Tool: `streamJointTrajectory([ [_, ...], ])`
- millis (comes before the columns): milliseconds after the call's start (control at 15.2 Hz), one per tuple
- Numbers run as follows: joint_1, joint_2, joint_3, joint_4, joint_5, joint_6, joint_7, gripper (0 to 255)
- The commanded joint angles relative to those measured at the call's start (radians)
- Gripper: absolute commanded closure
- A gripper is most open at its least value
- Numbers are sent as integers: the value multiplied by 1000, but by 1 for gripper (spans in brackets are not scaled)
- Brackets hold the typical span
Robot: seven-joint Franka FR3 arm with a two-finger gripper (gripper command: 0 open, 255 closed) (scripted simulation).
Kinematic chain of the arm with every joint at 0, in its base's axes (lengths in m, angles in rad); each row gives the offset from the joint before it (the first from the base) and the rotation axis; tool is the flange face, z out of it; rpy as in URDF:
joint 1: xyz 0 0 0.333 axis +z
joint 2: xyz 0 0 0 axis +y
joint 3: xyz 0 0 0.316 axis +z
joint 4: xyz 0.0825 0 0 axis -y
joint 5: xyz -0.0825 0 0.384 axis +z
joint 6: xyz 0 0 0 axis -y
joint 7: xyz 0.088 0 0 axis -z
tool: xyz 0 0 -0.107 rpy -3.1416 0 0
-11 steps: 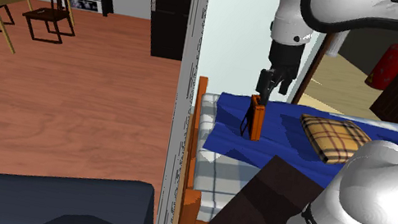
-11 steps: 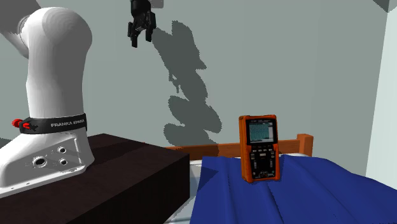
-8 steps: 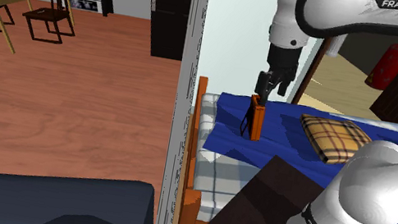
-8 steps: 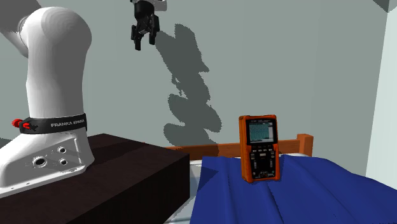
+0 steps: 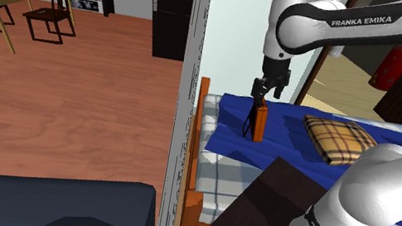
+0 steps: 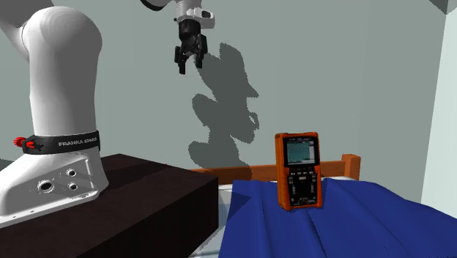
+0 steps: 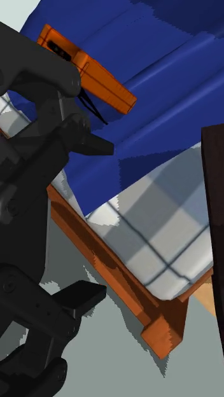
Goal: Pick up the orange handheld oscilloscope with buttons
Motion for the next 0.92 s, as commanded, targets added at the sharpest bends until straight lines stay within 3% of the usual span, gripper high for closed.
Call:
streamJointTrajectory([
  [0, -23, 52, -26, -4, -26, 60, -14, 0],
  [858, -136, 456, -165, 115, -117, 366, -70, 0],
])
